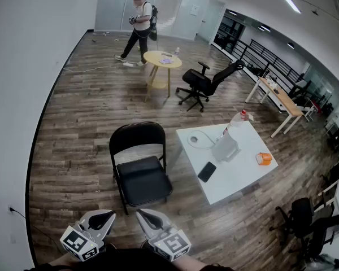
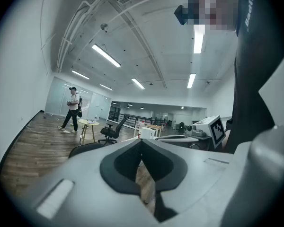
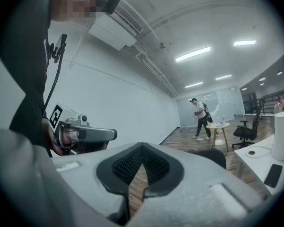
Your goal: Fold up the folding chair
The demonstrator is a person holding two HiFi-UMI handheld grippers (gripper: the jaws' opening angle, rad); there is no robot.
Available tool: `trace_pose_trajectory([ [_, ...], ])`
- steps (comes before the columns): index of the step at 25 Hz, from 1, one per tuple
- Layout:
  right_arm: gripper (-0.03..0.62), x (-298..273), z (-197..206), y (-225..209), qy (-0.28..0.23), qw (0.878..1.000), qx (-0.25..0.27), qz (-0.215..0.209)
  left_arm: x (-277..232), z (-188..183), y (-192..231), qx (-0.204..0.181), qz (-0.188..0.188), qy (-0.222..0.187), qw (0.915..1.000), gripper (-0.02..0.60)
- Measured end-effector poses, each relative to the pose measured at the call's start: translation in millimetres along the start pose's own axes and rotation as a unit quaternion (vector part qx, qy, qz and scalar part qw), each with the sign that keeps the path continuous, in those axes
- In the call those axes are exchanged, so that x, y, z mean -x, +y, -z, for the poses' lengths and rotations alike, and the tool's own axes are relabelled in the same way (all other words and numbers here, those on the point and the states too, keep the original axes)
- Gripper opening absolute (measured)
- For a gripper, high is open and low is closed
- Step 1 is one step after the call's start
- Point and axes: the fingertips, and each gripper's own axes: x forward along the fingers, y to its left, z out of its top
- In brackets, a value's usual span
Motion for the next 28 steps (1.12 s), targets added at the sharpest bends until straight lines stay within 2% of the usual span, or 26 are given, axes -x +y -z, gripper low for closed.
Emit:
trace_pose_trajectory([
  [3, 0.002, 5.3, 27.8, -7.7, 0.004, 1.000, -0.007, 0.001, -1.0, -1.4, 0.2, 0.000, 0.002, 0.001, 1.0000, -0.005],
  [10, 0.002, 3.2, 16.1, -8.6, -0.001, 1.000, -0.001, 0.001, -4.6, -1.6, -0.3, 0.000, 0.005, 0.003, 1.0000, -0.004],
  [14, 0.003, 4.0, 11.3, -10.8, -0.029, 1.000, -0.003, -0.007, -6.0, -1.8, 0.0, 0.002, 0.005, -0.001, 1.0000, -0.004],
  [18, 0.022, 6.3, 31.4, -13.9, -0.004, 1.000, -0.015, -0.004, -8.0, 2.7, -1.3, 0.001, 0.006, 0.002, 1.0000, -0.003],
  [28, 0.035, 7.7, 23.5, -25.4, -0.008, 1.000, -0.017, 0.001, -18.2, -3.6, -4.8, -0.007, 0.007, 0.006, 0.9999, -0.004],
])
